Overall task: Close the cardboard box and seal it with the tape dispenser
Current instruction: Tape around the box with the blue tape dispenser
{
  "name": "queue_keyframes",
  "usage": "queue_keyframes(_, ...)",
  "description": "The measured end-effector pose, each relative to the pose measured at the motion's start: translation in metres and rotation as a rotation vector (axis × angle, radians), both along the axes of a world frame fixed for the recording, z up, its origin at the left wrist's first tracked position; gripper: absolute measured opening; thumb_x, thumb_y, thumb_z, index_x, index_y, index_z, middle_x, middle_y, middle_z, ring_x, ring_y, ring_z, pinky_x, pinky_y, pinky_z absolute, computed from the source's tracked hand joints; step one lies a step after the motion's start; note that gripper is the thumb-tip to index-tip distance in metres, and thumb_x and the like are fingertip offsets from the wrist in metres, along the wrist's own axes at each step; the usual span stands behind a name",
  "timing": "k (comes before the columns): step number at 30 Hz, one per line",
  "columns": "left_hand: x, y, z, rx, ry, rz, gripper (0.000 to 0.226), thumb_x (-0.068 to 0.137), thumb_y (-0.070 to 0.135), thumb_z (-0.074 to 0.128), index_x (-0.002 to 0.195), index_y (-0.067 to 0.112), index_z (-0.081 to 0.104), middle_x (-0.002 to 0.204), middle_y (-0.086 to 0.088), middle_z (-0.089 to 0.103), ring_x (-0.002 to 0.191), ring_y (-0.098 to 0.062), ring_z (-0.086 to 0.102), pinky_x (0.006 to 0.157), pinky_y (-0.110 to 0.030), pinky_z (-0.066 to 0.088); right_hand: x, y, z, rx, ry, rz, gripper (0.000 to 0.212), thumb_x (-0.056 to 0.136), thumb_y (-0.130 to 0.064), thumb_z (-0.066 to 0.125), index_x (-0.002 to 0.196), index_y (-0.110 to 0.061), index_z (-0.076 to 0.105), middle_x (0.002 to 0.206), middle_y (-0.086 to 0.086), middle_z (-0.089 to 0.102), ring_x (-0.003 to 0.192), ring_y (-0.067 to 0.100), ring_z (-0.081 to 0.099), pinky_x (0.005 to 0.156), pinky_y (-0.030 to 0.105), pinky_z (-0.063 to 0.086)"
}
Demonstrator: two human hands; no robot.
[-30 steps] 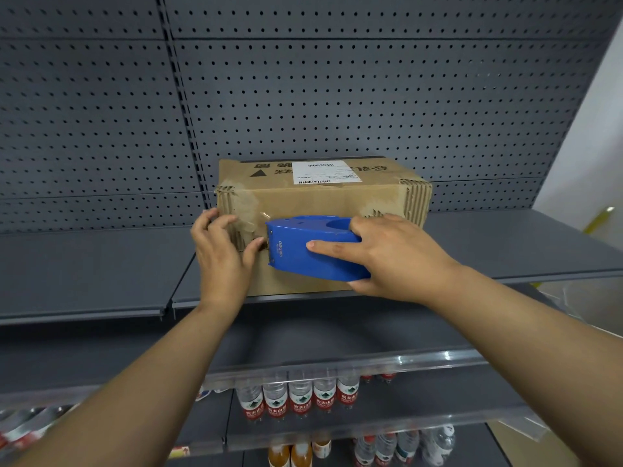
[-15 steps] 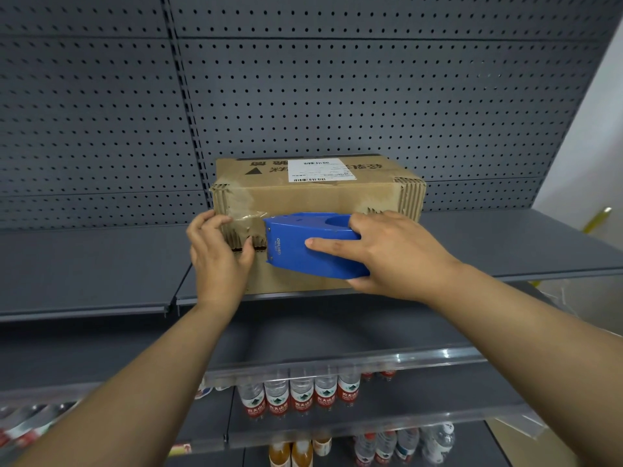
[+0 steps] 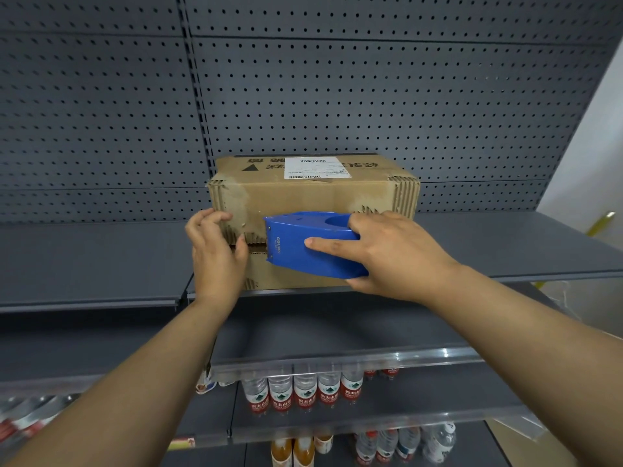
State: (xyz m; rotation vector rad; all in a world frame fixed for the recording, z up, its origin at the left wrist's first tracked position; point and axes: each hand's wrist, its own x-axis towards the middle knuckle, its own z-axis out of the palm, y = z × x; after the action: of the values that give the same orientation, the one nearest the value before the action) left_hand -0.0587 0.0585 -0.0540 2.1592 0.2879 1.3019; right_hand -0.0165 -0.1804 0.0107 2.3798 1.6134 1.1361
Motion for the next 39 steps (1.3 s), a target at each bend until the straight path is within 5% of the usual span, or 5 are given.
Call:
queue_keyframes(4,-0.001,-0.001,0.0,0.014,0.018,-0.009,0.039,0.079,-0.003,0.065,0.113,-0.003,0.046,0.13,-0.023,0.034,0.117,-0.034,0.044,0.099,-0.038,0.039,0.002,0.003,-0.005,-0.011,-0.018,-0.019,0.071,0.05,-0.032,0.086,0.118,-0.029,0.065,0.072,0.01,0.058,0.057,0.027,0.058,0.057,0.033,0.049)
queue_keyframes(18,-0.003,0.002,-0.006,0.011,0.022,-0.081,0.034,0.077,0.006,0.067,0.106,0.001,0.049,0.121,-0.021,0.038,0.115,-0.031,0.043,0.094,-0.055,0.041,0.007,0.006,-0.011,-0.026,-0.05,-0.055,0.071,0.049,-0.029,0.087,0.117,-0.029,0.066,0.071,0.011,0.058,0.054,0.027,0.056,0.057,0.033,0.049)
queue_keyframes(24,-0.015,0.007,-0.003,-0.092,0.049,-0.156,0.016,0.077,0.025,0.056,0.09,0.016,0.054,0.102,0.003,0.042,0.103,-0.016,0.044,0.091,-0.031,0.035,0.008,0.005,-0.01,-0.038,-0.051,-0.057,0.07,0.049,-0.031,0.087,0.116,-0.03,0.066,0.07,0.01,0.058,0.054,0.026,0.056,0.057,0.032,0.048)
queue_keyframes(36,-0.013,0.009,-0.006,-0.401,0.113,-0.128,0.009,0.092,0.021,0.056,0.091,0.013,0.059,0.102,-0.004,0.056,0.081,0.001,0.051,0.074,-0.009,0.037,0.008,0.008,-0.01,-0.051,-0.041,-0.047,0.068,0.054,-0.027,0.084,0.119,-0.032,0.064,0.069,0.01,0.055,0.052,0.027,0.054,0.058,0.033,0.047)
queue_keyframes(39,-0.013,0.009,-0.006,-0.419,0.103,-0.128,0.009,0.092,0.021,0.056,0.091,0.012,0.059,0.104,-0.008,0.058,0.085,-0.005,0.052,0.074,-0.009,0.037,0.008,0.009,-0.009,-0.047,-0.045,-0.046,0.068,0.052,-0.029,0.085,0.117,-0.032,0.064,0.069,0.008,0.056,0.053,0.025,0.055,0.056,0.033,0.048)
